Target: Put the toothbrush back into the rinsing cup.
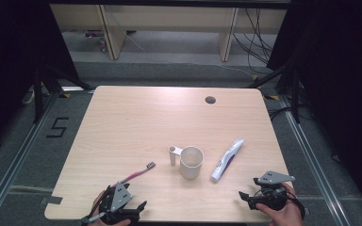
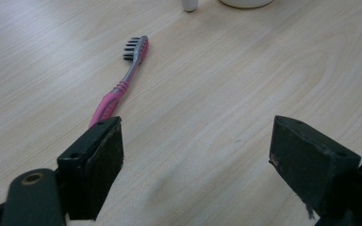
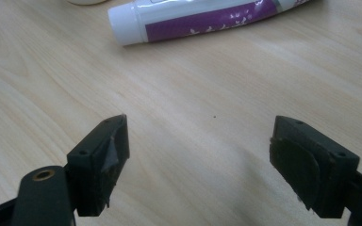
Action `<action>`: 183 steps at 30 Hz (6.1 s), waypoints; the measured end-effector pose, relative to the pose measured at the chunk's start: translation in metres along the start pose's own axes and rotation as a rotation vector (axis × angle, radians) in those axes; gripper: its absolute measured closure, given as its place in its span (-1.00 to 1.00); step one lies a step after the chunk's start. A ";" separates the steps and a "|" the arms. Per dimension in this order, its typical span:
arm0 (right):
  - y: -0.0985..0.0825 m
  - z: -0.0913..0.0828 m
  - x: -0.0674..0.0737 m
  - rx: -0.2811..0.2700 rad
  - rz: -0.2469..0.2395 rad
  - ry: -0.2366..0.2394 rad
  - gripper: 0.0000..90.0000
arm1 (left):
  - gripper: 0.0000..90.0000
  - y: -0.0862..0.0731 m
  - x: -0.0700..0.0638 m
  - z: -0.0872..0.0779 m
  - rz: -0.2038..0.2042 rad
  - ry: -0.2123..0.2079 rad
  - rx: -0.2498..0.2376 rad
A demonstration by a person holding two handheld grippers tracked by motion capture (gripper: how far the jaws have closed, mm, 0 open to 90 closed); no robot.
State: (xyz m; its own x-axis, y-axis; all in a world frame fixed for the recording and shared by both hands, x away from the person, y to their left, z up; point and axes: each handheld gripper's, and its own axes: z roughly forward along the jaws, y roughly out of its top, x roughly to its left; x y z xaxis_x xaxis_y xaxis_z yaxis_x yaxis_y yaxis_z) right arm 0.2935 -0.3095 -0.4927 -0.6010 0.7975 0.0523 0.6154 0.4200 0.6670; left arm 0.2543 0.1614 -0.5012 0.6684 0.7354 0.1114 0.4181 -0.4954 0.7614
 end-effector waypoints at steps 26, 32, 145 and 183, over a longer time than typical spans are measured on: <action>0.000 0.001 -0.001 0.005 -0.012 0.007 -0.48 | -0.64 0.001 0.004 0.000 0.004 0.016 0.011; 0.000 0.001 -0.001 -0.004 -0.014 0.000 -0.48 | -0.61 0.002 0.008 0.002 -0.002 0.026 0.010; 0.001 0.002 0.000 -0.003 -0.033 0.029 -0.46 | 0.85 0.083 0.088 0.029 -0.211 -0.153 -0.238; 0.001 0.001 -0.001 -0.010 -0.040 0.027 -0.45 | 0.85 0.129 0.064 0.044 -0.223 -0.156 -0.512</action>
State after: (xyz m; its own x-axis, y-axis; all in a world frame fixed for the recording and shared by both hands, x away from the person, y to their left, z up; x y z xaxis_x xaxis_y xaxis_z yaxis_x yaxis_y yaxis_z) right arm 0.2956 -0.3094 -0.4931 -0.6388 0.7680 0.0452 0.5852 0.4469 0.6766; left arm 0.3780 0.1239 -0.4235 0.6968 0.7006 -0.1534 0.2347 -0.0207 0.9719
